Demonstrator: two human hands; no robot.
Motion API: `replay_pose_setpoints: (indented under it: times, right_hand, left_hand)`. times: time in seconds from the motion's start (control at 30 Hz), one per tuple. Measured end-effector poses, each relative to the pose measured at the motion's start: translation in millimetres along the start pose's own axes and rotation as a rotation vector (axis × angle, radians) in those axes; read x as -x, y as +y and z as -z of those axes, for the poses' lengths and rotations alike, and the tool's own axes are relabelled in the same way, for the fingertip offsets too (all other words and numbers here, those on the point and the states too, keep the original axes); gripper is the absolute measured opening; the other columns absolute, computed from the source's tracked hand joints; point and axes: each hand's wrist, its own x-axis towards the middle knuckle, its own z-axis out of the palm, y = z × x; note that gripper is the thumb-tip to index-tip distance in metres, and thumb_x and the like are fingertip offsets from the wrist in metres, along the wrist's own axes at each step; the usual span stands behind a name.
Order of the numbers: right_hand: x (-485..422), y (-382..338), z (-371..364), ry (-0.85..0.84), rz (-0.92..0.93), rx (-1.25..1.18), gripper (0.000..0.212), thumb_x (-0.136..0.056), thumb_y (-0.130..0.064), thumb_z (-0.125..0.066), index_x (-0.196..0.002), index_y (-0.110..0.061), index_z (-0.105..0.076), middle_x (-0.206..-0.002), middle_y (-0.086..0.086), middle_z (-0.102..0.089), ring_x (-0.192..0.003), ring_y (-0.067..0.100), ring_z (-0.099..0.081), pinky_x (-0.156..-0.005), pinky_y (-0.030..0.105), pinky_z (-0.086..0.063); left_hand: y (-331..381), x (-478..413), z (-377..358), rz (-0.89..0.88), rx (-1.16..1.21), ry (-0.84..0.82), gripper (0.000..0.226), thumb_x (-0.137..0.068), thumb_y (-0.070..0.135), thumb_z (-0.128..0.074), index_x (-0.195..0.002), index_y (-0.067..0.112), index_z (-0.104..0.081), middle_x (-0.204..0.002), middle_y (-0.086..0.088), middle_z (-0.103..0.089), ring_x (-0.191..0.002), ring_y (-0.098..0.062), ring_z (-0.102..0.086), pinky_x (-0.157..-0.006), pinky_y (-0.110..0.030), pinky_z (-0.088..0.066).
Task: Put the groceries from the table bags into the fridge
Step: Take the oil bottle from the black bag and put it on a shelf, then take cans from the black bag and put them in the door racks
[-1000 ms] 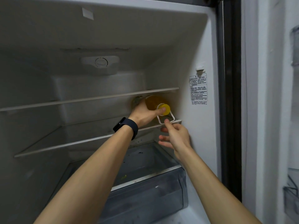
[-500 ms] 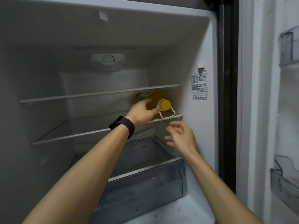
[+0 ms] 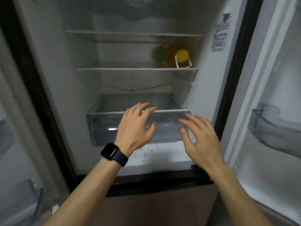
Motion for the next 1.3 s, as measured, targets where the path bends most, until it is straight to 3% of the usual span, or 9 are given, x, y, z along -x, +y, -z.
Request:
replay_pose_setpoints:
  times: [0.17, 0.33, 0.47, 0.67, 0.83, 1.03, 1.3]
  right_hand:
    - [65, -14, 15, -0.288, 0.014, -0.045, 0.042, -0.098, -0.045, -0.042, -0.133, -0.031, -0.063, -0.146, -0.010, -0.052, -0.143, 0.013, -0.032, -0.117, 0.036, -0.027]
    - [122, -52, 13, -0.445, 0.099, -0.160, 0.037, -0.101, -0.042, -0.047, -0.132, -0.030, -0.064, -0.146, -0.009, -0.053, -0.145, 0.015, -0.031, -0.119, 0.043, -0.031]
    - [164, -109, -1, -0.578, 0.199, -0.271, 0.036, -0.101, -0.041, -0.048, -0.132, -0.031, -0.064, -0.145, -0.010, -0.053, -0.145, 0.014, -0.030, -0.119, 0.041, -0.029]
    - [242, -239, -14, -0.746, 0.434, -0.477, 0.041, -0.097, -0.045, -0.045, -0.130, -0.030, -0.065, -0.140, -0.007, -0.058, -0.141, 0.018, -0.039, -0.117, 0.039, -0.033]
    - [328, -374, 5, -0.883, 0.671, -0.625, 0.034, -0.101, -0.044, -0.048, -0.132, -0.037, -0.062, -0.144, -0.013, -0.054, -0.144, 0.014, -0.032, -0.117, 0.033, -0.026]
    - [457, -534, 74, -0.937, 0.879, -0.786, 0.033, -0.100, -0.042, -0.053, -0.129, -0.035, -0.065, -0.140, -0.010, -0.059, -0.141, 0.016, -0.036, -0.116, 0.035, -0.033]
    - [610, -700, 188, -1.010, 1.125, -0.937, 0.035, -0.099, -0.043, -0.053, -0.131, -0.032, -0.064, -0.142, -0.007, -0.057, -0.142, 0.019, -0.036, -0.116, 0.037, -0.030]
  left_hand:
    - [9, 106, 10, 0.216, -0.070, -0.100, 0.049, -0.091, 0.042, -0.053, -0.139, 0.034, -0.050, -0.148, 0.002, -0.046, -0.141, -0.021, -0.034, -0.114, -0.048, -0.032]
    - [15, 209, 41, 0.384, -0.186, -0.189, 0.049, -0.089, 0.043, -0.053, -0.138, 0.034, -0.052, -0.146, 0.003, -0.049, -0.135, -0.022, -0.042, -0.112, -0.044, -0.034]
    - [18, 305, 86, 0.573, -0.263, -0.228, 0.050, -0.089, 0.044, -0.051, -0.138, 0.036, -0.051, -0.148, 0.005, -0.047, -0.138, -0.018, -0.038, -0.114, -0.039, -0.030]
    - [28, 472, 184, 0.928, -0.394, -0.184, 0.045, -0.091, 0.045, -0.053, -0.135, 0.037, -0.053, -0.147, 0.003, -0.049, -0.135, -0.020, -0.042, -0.111, -0.042, -0.033]
    - [67, 617, 295, 1.188, -0.560, -0.112, 0.049, -0.092, 0.045, -0.052, -0.141, 0.035, -0.050, -0.148, 0.003, -0.047, -0.137, -0.019, -0.040, -0.114, -0.043, -0.032]
    - [152, 785, 426, 1.451, -0.712, -0.011, 0.050, -0.092, 0.046, -0.054, -0.141, 0.036, -0.048, -0.149, 0.003, -0.045, -0.137, -0.018, -0.039, -0.115, -0.044, -0.031]
    - [256, 970, 568, 1.696, -0.832, 0.117, 0.051, -0.094, 0.046, -0.053, -0.143, 0.036, -0.045, -0.152, 0.003, -0.041, -0.140, -0.019, -0.035, -0.116, -0.046, -0.029]
